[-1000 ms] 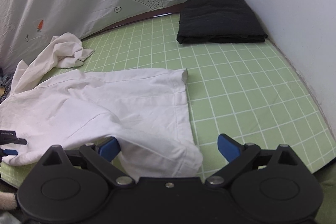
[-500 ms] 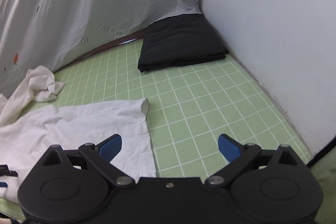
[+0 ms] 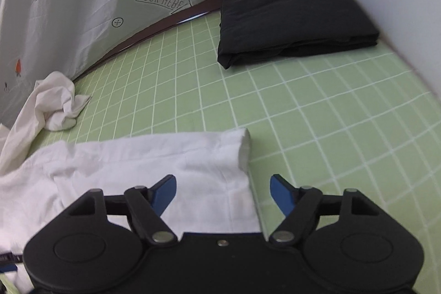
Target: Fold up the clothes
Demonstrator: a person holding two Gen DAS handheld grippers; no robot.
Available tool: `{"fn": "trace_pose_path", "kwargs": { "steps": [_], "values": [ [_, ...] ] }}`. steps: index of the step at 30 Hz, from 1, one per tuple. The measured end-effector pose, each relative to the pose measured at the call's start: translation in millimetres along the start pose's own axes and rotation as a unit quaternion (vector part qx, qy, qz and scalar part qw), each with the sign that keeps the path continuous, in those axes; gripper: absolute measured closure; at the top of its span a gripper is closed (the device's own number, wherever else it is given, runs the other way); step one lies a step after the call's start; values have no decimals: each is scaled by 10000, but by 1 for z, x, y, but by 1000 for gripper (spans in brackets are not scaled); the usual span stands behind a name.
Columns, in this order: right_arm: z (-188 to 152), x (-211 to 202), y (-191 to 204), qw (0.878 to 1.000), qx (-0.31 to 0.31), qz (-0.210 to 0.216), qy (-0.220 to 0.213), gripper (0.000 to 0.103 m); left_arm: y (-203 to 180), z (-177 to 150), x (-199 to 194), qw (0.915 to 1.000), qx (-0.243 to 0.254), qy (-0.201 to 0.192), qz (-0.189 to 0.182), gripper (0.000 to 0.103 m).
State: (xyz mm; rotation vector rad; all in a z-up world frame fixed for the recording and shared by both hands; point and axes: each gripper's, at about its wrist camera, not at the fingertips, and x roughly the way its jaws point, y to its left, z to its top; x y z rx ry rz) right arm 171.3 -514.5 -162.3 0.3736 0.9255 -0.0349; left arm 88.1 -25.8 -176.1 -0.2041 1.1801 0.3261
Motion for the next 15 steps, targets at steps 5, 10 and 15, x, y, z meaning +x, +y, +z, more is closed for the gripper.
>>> {"fn": "trace_pose_path", "kwargs": {
  "steps": [5, 10, 15],
  "values": [
    [21, 30, 4, 9990, -343, 107, 263, 69, -2, 2, 1, 9999, -153, -10, 57, 0],
    [58, 35, 11, 9967, -748, 59, -300, 96, -2, 5, 4, 9994, -326, 35, 122, 0],
    [89, 38, 31, 9924, -996, -12, -721, 87, -2, 5, 5, 9990, -417, -16, 164, 0]
  ]
}}
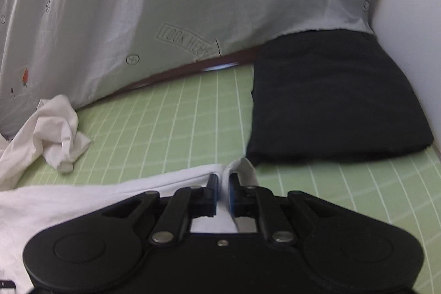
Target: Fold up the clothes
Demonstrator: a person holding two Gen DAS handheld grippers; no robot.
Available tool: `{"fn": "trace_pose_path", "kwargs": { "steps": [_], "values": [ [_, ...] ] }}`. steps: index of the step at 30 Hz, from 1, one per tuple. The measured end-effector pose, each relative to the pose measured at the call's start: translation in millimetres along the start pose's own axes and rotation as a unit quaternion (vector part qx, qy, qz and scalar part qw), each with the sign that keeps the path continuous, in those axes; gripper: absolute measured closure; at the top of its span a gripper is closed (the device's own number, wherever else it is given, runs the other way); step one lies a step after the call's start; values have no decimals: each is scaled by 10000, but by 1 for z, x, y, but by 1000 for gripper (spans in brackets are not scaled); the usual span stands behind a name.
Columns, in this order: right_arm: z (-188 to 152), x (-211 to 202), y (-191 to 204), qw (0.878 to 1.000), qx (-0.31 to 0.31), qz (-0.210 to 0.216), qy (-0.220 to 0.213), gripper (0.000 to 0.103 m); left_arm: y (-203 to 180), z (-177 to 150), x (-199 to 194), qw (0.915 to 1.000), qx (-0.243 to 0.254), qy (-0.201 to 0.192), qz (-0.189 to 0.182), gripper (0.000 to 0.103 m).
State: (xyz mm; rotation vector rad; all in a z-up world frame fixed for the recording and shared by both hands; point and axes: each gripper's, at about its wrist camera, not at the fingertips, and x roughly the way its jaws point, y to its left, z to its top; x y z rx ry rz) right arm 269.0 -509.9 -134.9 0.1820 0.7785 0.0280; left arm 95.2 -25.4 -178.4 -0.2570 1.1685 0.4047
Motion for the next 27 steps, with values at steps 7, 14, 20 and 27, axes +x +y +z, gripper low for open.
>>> {"fn": "trace_pose_path", "kwargs": {
  "steps": [7, 14, 20, 27],
  "values": [
    [-41, -10, 4, 9967, -64, -740, 328, 45, -1, -2, -1, 9999, -71, -97, 48, 0],
    [-113, -71, -23, 9902, 1027, -749, 580, 39, -2, -3, -2, 9998, -92, -164, 84, 0],
    [-146, -116, -66, 9616, 2569, -871, 411, 39, -1, -14, -9, 9999, 116, -72, 7, 0],
    [-179, -149, -82, 9177, 3931, -433, 380, 54, 0, -25, -15, 9998, 167, 4, -63, 0]
  ]
}}
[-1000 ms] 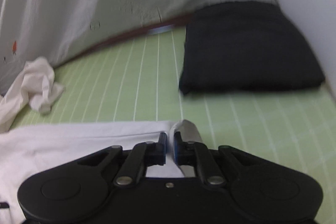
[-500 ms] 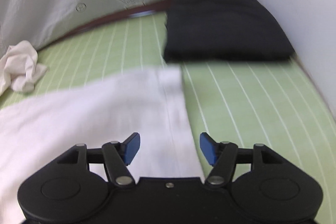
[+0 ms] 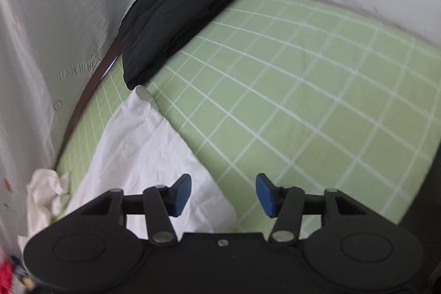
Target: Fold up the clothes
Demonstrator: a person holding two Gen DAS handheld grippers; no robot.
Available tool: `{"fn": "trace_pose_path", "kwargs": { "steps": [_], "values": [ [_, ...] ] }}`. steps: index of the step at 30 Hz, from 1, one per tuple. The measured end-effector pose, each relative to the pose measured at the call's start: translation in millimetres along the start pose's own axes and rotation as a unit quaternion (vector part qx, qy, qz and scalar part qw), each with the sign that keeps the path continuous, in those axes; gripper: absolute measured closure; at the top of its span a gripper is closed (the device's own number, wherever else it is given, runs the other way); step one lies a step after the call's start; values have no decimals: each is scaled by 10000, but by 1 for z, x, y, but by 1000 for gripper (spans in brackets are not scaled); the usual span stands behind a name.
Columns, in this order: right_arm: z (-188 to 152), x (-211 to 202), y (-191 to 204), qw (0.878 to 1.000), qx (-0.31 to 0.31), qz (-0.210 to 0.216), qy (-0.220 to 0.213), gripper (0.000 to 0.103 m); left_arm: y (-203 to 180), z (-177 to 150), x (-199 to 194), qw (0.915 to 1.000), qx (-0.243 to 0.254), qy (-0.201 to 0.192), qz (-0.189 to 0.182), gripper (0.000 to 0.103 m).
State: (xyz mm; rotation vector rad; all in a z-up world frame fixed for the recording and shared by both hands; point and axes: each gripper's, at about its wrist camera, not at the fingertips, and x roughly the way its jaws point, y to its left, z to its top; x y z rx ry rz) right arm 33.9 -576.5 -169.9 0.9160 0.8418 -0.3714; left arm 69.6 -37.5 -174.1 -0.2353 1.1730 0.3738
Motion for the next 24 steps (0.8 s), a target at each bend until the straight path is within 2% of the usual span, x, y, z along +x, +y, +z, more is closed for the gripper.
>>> {"fn": "trace_pose_path", "kwargs": {
  "steps": [6, 11, 13, 16, 19, 21, 22, 23, 24],
  "values": [
    [-19, -4, -22, 9948, 882, 435, 269, 63, 0, -4, -3, 9999, 140, -72, -55, 0],
    [-35, 3, -34, 9784, 1745, 996, 494, 66, 2, -6, -3, 9993, 329, -113, -141, 0],
    [-40, 8, -32, 9731, 1899, 1173, 576, 66, 3, -6, -3, 9991, 384, -109, -165, 0],
    [-40, 20, -26, 9736, 1919, 1078, 605, 66, 3, -5, -3, 9987, 463, -99, -202, 0],
    [-37, 33, -24, 9684, 2193, 1000, 644, 57, 4, -6, -3, 9984, 511, -99, -224, 0],
    [-34, 40, -21, 9666, 2302, 916, 655, 57, 4, -6, -3, 9983, 527, -110, -233, 0],
    [-31, 43, -20, 9663, 2319, 916, 635, 60, 4, -6, -3, 9982, 531, -114, -236, 0],
    [-27, 44, -20, 9659, 2332, 966, 581, 80, 4, -6, -3, 9982, 533, -116, -238, 0],
    [-22, 44, -19, 9643, 2350, 1110, 516, 92, 5, -6, -3, 9982, 534, -118, -240, 0]
  ]
}}
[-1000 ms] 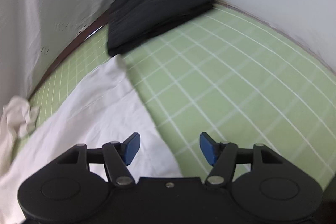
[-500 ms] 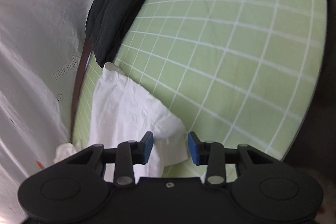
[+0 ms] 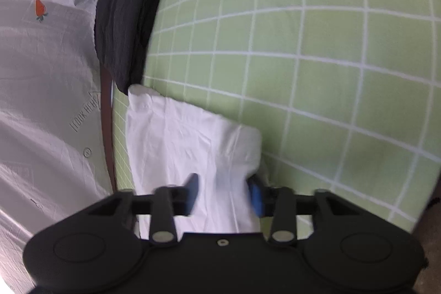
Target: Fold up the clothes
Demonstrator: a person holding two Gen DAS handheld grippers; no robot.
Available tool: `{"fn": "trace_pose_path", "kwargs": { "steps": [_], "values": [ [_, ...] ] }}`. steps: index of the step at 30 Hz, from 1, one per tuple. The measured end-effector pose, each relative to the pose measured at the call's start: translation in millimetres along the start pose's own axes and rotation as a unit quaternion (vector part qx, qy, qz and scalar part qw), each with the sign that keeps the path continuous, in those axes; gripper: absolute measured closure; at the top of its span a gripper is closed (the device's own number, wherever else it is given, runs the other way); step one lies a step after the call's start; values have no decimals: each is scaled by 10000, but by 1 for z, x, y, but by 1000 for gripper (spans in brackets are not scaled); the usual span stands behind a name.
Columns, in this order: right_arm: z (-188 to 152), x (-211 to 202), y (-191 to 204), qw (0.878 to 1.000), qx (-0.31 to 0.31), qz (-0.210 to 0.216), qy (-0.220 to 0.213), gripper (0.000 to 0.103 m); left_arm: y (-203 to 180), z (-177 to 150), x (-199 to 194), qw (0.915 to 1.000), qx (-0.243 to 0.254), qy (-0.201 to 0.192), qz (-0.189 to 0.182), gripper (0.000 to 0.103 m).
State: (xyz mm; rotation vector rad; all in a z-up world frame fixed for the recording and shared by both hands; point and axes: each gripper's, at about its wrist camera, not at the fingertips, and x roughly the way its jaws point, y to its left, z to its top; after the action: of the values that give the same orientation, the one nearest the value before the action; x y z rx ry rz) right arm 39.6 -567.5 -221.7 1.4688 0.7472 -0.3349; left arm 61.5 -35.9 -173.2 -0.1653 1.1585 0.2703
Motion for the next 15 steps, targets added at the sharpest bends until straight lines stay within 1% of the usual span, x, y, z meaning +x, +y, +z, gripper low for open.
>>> {"fn": "trace_pose_path", "kwargs": {
  "steps": [2, 3, 4, 6, 7, 8, 10, 11, 12, 13, 15],
  "values": [
    [3, -8, 12, 9983, -157, 560, -52, 93, 0, -1, 0, 10000, -2, -3, 0, 0],
    [1, -16, 21, 9956, -409, 841, -88, 93, 0, -1, 0, 10000, -7, -8, 1, 0],
    [-5, -25, 32, 9912, -786, 1052, -148, 93, 0, -1, 0, 10000, -9, -18, 2, 0],
    [-17, -44, 47, 9796, -1490, 1313, -294, 93, 1, -2, 1, 10000, -12, -54, 2, 0],
    [-20, -52, 48, 9775, -1672, 1235, -351, 93, 1, -3, 1, 10000, -14, -75, 3, 0],
    [-21, -54, 45, 9789, -1794, 901, -387, 93, 1, -4, 1, 10000, -21, -96, 5, 0],
    [-19, -51, 33, 9792, -1989, -38, -400, 93, 1, -5, 0, 9999, -37, -136, 15, 0],
    [-18, -47, 24, 9768, -2043, -533, -353, 93, 0, -5, 0, 9999, -48, -146, 21, 0],
    [-18, -43, 14, 9752, -2007, -890, -296, 93, 0, -5, 0, 9999, -60, -155, 26, 0],
    [-18, -41, 8, 9751, -1945, -1031, -262, 93, 0, -6, -1, 9998, -71, -162, 30, 0],
    [-17, -39, 2, 9744, -1927, -1133, -249, 92, 0, -7, -1, 9998, -92, -189, 41, 0]
  ]
}}
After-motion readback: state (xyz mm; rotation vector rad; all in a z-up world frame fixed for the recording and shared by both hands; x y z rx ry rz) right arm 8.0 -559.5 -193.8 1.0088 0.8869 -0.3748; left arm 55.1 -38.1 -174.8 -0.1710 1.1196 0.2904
